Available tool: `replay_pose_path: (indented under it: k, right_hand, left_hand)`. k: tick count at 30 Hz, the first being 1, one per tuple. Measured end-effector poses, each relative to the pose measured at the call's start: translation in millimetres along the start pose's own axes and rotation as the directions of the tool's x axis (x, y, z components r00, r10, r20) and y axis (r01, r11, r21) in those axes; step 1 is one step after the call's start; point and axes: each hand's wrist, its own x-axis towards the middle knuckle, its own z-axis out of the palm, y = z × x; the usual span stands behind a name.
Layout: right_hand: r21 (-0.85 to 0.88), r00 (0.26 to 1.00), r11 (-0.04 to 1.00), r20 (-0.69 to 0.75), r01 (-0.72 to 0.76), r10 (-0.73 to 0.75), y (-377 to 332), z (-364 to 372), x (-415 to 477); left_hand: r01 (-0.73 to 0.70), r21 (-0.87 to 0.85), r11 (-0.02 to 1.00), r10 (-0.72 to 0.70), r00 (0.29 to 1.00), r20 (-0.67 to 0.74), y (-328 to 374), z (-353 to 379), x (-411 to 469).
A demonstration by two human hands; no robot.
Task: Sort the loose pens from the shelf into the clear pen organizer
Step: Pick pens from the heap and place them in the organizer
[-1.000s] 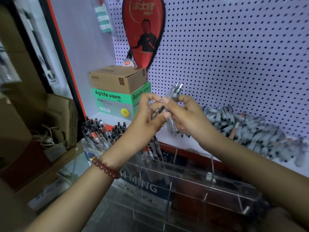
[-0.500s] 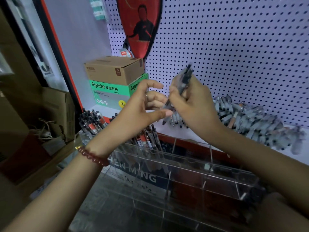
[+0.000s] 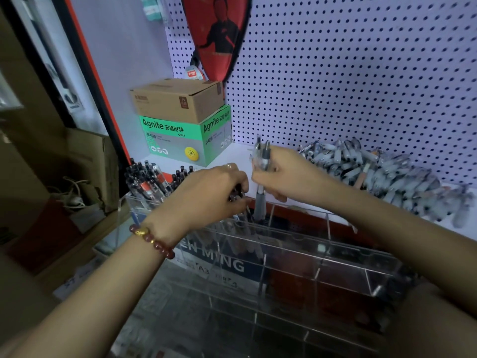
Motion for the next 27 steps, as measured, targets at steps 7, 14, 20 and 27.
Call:
replay_pose_path:
  k: [7, 14, 20, 27]
  right_hand:
    - [-0.009, 0.976, 0.999, 0.212, 0.041, -0.038, 7, 5, 0]
    - [-0.022, 0.945, 0.999, 0.325, 0.041, -0.032, 7, -1, -2]
    - [-0.245, 0.919, 0.969, 0.389, 0.032, 0.068, 12, 5, -1]
    - [-0.259, 0.953, 0.966, 0.296, 0.02, 0.059, 9, 15, -2]
  left_hand:
    - [0.039, -0.01, 0.999, -0.04, 0.999, -0.014, 5, 2, 3]
    - [0.061, -0.069, 0.996, -0.066, 0.996, -0.063, 9, 2, 4]
    - [0.056, -0.177, 0.983, -0.066, 0.996, -0.053, -1, 1, 3]
    - [0.12, -0.31, 0.943, -0.08, 0.987, 0.138, -11, -12, -4]
